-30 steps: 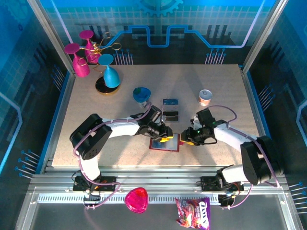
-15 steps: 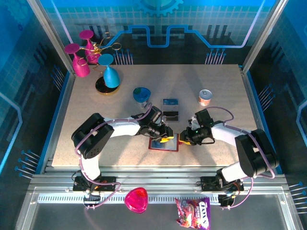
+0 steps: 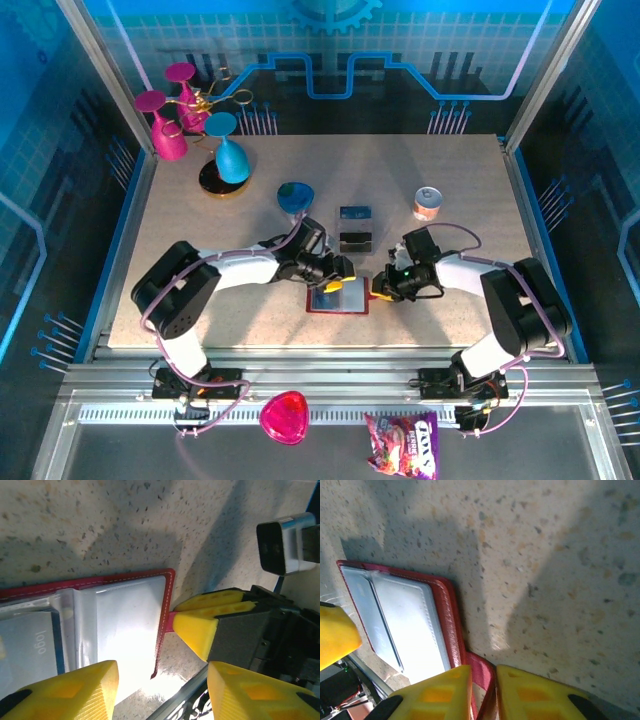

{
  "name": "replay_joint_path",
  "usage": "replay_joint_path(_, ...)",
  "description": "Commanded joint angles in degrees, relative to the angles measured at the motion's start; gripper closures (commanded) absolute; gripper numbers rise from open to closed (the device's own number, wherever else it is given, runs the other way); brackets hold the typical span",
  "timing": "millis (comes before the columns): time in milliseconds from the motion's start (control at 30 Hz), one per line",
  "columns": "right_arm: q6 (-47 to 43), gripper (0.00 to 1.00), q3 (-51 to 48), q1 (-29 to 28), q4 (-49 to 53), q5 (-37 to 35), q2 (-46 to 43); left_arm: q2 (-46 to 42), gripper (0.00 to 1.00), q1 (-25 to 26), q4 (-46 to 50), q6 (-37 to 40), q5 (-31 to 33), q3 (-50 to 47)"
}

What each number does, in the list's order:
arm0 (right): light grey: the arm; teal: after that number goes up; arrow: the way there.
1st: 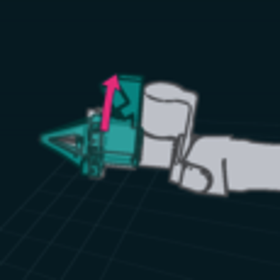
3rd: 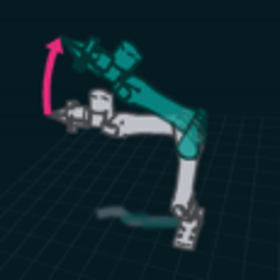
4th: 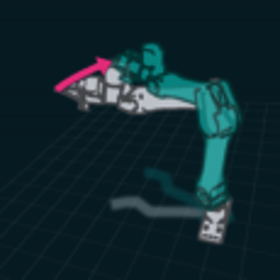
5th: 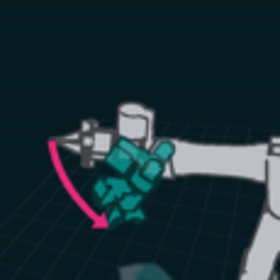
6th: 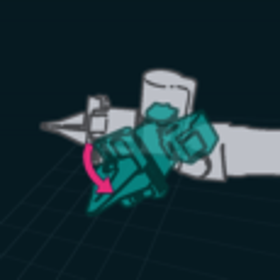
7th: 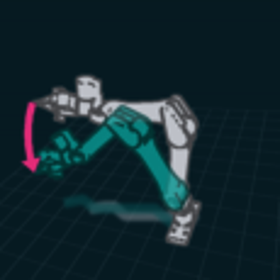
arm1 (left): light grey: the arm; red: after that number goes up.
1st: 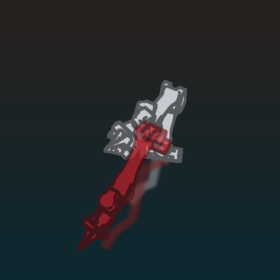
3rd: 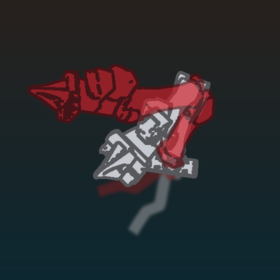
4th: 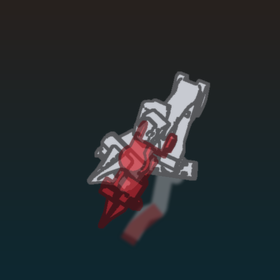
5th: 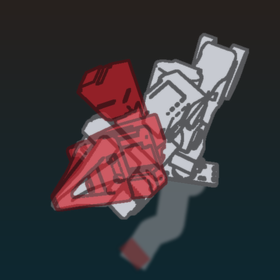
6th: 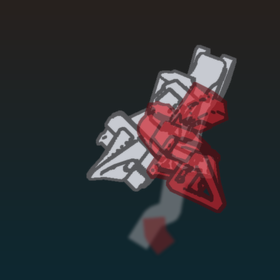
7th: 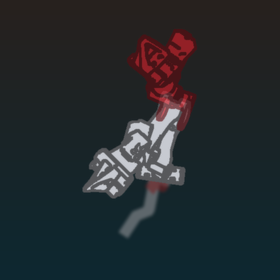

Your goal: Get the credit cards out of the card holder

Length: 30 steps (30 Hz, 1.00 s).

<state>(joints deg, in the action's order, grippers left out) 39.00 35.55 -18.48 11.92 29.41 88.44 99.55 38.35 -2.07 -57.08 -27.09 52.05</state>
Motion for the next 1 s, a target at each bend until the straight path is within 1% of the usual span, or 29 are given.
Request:
replay_joint_path(0, 0.1, 0.8, 2.3, -1.1, -0.4, 1.4, 0.9, -3.3, 0.5, -1.1, 0.0, -0.2, 1.3, -2.4)
replay_joint_path(200, -1.1, 0.81, 4.3, -1.5, 2.2, 0.7, 1.6, -6.3, 0.5, -3.1, -0.1, 0.2, 1.6, -5.8)
replay_joint_path(300, -1.7, 0.78, 4.9, -1.4, 4.3, -0.9, 0.6, -7.4, 0.5, -4.0, 0.7, 0.9, 1.9, -7.2)
replay_joint_path(433, -2.7, 0.78, 6.1, -1.8, 8.0, -2.9, -1.5, -8.5, 0.52, -4.6, 2.1, 2.0, 2.9, -8.6)
replay_joint_path(600, -3.4, 0.86, 7.0, -2.3, 10.5, -4.1, -2.8, -8.9, 0.55, -5.0, 2.1, 2.3, 3.4, -10.3)
replay_joint_path(733, -3.4, 0.89, 6.6, -2.7, 11.4, -4.9, -3.3, -8.8, 0.55, -5.2, 1.4, 2.1, 3.1, -10.7)
replay_joint_path(967, -2.8, 0.88, 5.1, -2.9, 12.0, -6.3, -4.9, -7.8, 0.55, -5.2, 1.3, 2.5, 2.3, -10.2)
